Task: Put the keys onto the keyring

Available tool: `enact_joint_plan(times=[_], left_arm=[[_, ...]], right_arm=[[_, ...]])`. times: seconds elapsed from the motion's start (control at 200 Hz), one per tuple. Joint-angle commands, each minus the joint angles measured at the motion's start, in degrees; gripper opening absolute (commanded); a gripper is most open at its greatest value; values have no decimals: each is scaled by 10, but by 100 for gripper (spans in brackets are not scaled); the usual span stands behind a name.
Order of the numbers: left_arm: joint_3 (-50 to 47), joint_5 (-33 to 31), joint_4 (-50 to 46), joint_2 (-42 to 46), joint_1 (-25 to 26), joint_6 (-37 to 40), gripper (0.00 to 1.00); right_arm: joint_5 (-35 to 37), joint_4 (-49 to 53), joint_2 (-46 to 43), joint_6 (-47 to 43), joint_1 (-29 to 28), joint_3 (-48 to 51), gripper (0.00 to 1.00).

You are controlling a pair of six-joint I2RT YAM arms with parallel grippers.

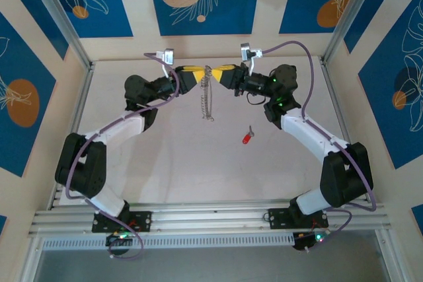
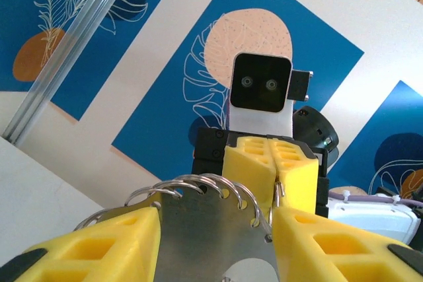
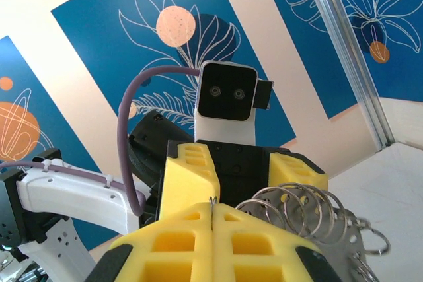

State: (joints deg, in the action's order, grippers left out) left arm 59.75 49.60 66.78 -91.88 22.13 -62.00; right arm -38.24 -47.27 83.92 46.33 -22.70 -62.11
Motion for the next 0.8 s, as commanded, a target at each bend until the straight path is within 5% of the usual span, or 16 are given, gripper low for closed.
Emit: enact_joint_plan(times=[0.0, 0.185, 0.795], left_arm=[[24, -2, 71, -9, -3, -36, 45], [34, 1, 77, -19, 1, -46, 36], [39, 16, 90, -39, 11, -57, 31]], right_arm=[[18, -37, 4, 5, -5, -1, 0], [19, -40, 11, 9, -4, -5, 0], [22, -47, 23, 12, -4, -10, 0]])
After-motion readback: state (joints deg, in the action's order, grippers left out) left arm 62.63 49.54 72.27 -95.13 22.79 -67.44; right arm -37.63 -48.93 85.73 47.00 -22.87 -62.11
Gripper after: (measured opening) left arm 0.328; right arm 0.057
